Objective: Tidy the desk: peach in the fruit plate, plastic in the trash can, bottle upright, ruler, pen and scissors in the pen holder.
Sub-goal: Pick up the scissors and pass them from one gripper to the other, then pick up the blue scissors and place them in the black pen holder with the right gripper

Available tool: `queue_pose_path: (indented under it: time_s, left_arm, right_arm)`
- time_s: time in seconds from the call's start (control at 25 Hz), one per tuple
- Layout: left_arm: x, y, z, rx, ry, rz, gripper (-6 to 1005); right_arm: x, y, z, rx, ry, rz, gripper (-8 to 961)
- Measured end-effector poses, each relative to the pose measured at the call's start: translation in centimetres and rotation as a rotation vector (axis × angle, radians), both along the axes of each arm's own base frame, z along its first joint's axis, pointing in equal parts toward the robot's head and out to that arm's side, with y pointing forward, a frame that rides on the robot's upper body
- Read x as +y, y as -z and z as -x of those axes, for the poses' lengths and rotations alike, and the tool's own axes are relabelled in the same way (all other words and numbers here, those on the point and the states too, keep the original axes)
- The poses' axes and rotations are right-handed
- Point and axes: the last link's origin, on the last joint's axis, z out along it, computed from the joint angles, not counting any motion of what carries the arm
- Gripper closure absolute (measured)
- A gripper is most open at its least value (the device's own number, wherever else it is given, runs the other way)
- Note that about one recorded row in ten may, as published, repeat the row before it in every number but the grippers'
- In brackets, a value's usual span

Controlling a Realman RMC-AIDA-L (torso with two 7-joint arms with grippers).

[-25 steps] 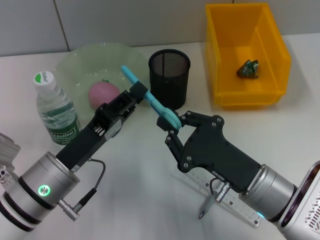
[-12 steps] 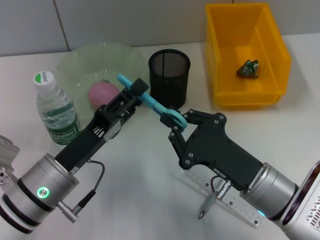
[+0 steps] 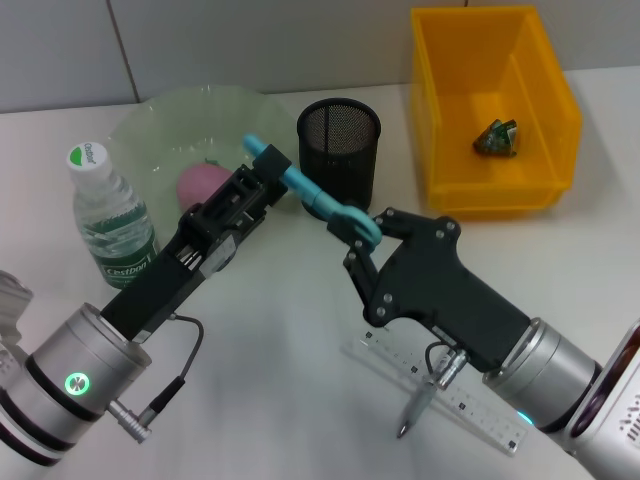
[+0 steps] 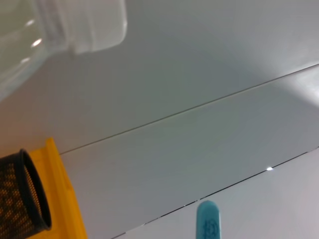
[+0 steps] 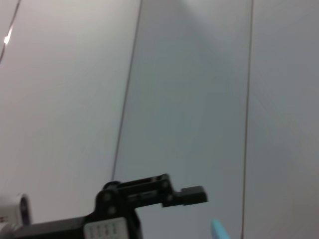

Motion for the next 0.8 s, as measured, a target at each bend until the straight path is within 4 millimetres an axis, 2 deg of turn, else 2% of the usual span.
queue_pose_path:
  time_s: [0.4,0.52,0.8]
  left_arm:
    - [0.1,-0.9,0.3,0.051,0.060,-0.095,303]
    - [0.2,-1.6,0.6,0.081,0.099,-0.157,298]
    - [0.2,-2.6,0.2,0.193,0.312,-0.288,193]
  right_arm:
    - [0.0,-1.5,-0.3,0.101,0.016,-0.004,874]
    - [0.3,-2.5,-1.1,0.150,0.036,0.015,874]
    - [1.1,-5.3,-3.2,0.284,0.077,0.139,875]
